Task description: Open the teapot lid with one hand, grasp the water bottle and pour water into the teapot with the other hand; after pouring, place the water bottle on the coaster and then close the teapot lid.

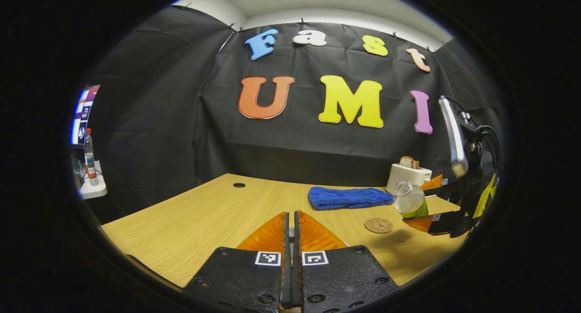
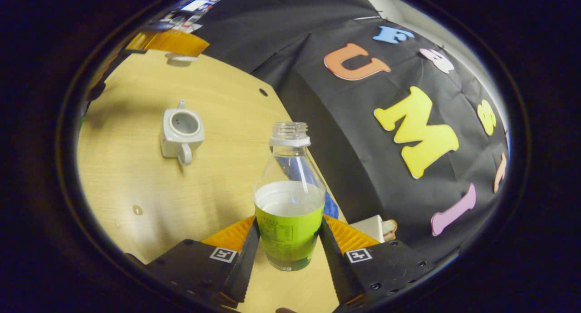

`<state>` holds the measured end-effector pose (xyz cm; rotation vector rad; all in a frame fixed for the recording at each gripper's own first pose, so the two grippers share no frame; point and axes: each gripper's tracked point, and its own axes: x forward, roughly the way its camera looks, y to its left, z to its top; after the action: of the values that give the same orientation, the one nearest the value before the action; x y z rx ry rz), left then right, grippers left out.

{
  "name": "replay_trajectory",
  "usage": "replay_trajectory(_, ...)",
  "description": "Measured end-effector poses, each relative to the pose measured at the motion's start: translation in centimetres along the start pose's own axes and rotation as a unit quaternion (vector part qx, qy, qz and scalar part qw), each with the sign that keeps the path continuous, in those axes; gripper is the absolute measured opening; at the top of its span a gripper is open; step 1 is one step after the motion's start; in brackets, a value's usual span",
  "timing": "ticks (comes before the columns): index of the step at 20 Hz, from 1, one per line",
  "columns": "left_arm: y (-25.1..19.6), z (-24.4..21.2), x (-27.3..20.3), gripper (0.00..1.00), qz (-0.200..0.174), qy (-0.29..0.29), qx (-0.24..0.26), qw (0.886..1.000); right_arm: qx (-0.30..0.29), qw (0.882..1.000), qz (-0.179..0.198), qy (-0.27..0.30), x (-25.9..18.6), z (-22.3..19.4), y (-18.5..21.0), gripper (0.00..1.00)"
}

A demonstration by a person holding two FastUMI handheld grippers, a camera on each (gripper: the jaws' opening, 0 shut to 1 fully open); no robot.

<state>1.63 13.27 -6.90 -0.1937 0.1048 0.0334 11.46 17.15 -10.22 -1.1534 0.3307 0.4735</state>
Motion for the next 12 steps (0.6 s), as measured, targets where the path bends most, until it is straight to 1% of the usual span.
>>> replay_trajectory(2, 0.5, -0.3, 0.0, 0.03, 0.003, 0.002, 0.002, 1.0, -0.046, 0.999, -0.006, 0.003, 0.8, 0.7, 0.5, 0.72)
replay_trajectory(4, 1.6, -1.1, 0.5, 0.02, 0.017, 0.014, 0.003, 1.0, -0.092, 0.996, -0.022, 0.001, 1.0, 1.5, 0.4, 0.72)
replay_trajectory(8, 2.1, -1.8, 0.4, 0.03, 0.013, 0.023, 0.001, 1.0, -0.182, 0.981, -0.062, -0.014, 0.7, 3.0, 0.6, 0.72)
replay_trajectory(12, 3.5, -2.3, 0.3, 0.02, 0.019, 0.028, 0.01, 0.999, -0.241, 0.967, -0.077, -0.022, 1.7, 4.3, 1.7, 0.72)
